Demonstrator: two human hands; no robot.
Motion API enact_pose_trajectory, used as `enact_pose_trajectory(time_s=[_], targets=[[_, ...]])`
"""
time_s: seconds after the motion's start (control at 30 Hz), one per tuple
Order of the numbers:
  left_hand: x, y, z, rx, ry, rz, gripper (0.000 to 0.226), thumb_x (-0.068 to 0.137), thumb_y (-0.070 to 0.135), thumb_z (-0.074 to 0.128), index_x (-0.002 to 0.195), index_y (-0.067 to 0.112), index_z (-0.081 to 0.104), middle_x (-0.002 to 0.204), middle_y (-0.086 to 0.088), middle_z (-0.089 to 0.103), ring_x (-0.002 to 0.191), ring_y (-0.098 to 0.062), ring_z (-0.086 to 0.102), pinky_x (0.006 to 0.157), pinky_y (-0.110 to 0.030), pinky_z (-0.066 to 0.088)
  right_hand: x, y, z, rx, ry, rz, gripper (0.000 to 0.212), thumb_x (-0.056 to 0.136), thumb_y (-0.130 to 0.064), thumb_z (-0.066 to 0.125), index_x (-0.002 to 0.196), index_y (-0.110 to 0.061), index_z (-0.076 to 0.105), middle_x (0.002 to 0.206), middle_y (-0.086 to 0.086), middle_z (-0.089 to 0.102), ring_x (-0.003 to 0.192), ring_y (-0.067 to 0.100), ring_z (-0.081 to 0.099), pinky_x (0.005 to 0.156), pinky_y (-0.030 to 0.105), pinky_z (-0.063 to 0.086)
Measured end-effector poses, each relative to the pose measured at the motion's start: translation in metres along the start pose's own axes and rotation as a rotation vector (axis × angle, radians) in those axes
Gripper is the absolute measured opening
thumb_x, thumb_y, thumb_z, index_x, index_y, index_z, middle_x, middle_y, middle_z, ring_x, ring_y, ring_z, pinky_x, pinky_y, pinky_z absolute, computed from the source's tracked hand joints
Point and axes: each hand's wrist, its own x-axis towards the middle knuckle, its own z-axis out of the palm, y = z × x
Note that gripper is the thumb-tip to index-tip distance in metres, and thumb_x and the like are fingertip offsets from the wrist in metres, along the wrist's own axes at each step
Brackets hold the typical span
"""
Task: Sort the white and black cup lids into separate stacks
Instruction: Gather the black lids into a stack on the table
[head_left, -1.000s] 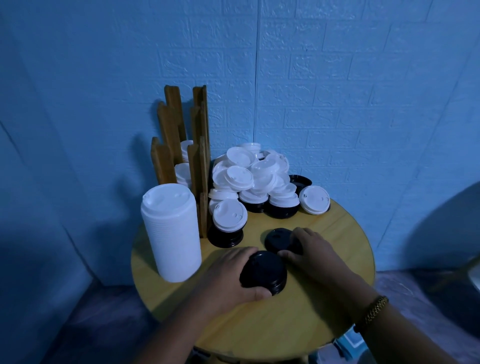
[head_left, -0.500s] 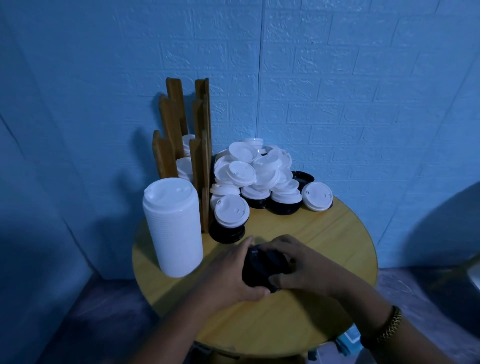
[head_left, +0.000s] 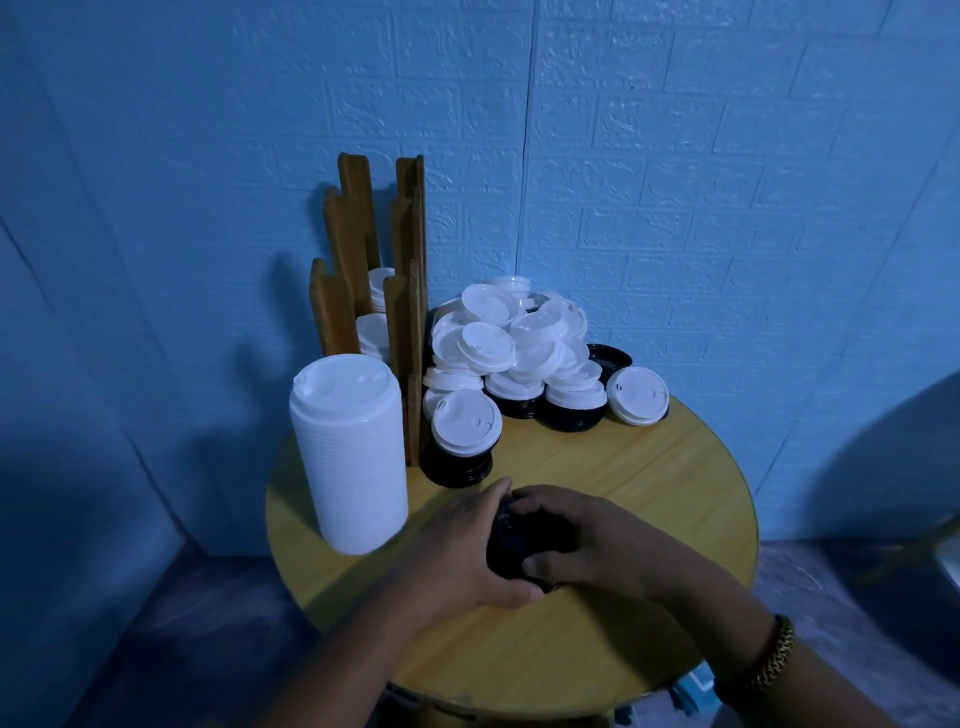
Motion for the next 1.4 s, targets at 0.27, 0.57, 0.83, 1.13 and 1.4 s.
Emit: enact_pose_trajectory(time_s=[0.27,0.57,0.83,1.13,1.4], targets=[[-0.001,-0.003,-0.001,-0.106,0.035,-0.001,0.100,0.075,0.064,0.079,0.155,0.046,0.022,0.153,0.021,0.037,0.138,-0.004,0.040,0.111,-0.032,0.042,0.000,0.006,0.023,-0.015,0.263,0.011,0.050,0.080,-0.059,0.071,0.126,-0.046,0.053,0.118,-0.028,0.056,0.111,-0.004,0.052,0.093,0.027,0.048],[0.001,-0.003,-0.001,-0.112,0.045,0.001,0.099,0.079,0.052,0.083,0.157,0.045,0.022,0.157,0.021,0.038,0.139,0.001,0.038,0.109,-0.024,0.037,-0.007,0.013,0.000,0.254,0.078,0.058,0.053,0.083,-0.033,0.079,0.129,-0.040,0.054,0.124,-0.011,0.062,0.114,0.009,0.061,0.098,0.037,0.053],[0.004,-0.004,0.000,-0.086,0.022,-0.019,0.102,0.078,0.056,0.082,0.158,0.044,0.020,0.161,0.017,0.034,0.144,-0.003,0.034,0.114,-0.029,0.037,0.001,0.022,0.001,0.078,0.051,0.004,0.054,0.081,-0.048,0.075,0.132,-0.040,0.058,0.142,-0.025,0.043,0.133,-0.002,0.040,0.113,0.029,0.036],[0.002,-0.008,-0.003,-0.186,-0.010,0.009,0.091,0.080,0.071,0.070,0.156,0.053,0.024,0.158,0.026,0.029,0.144,0.002,0.028,0.116,-0.032,0.036,0.003,0.022,0.004,-0.061,0.053,0.019,0.069,0.079,-0.071,0.062,0.140,-0.045,0.048,0.147,-0.032,0.035,0.137,-0.001,0.033,0.116,0.039,0.033],[0.003,-0.006,-0.003,-0.196,0.014,0.002,0.072,0.094,0.050,0.067,0.155,0.050,0.029,0.154,0.027,0.036,0.138,0.008,0.035,0.113,-0.026,0.039,-0.002,0.021,0.006,0.026,0.027,0.049,0.060,0.083,-0.049,0.055,0.141,-0.050,0.041,0.156,-0.023,0.027,0.142,-0.006,0.024,0.119,0.037,0.027]])
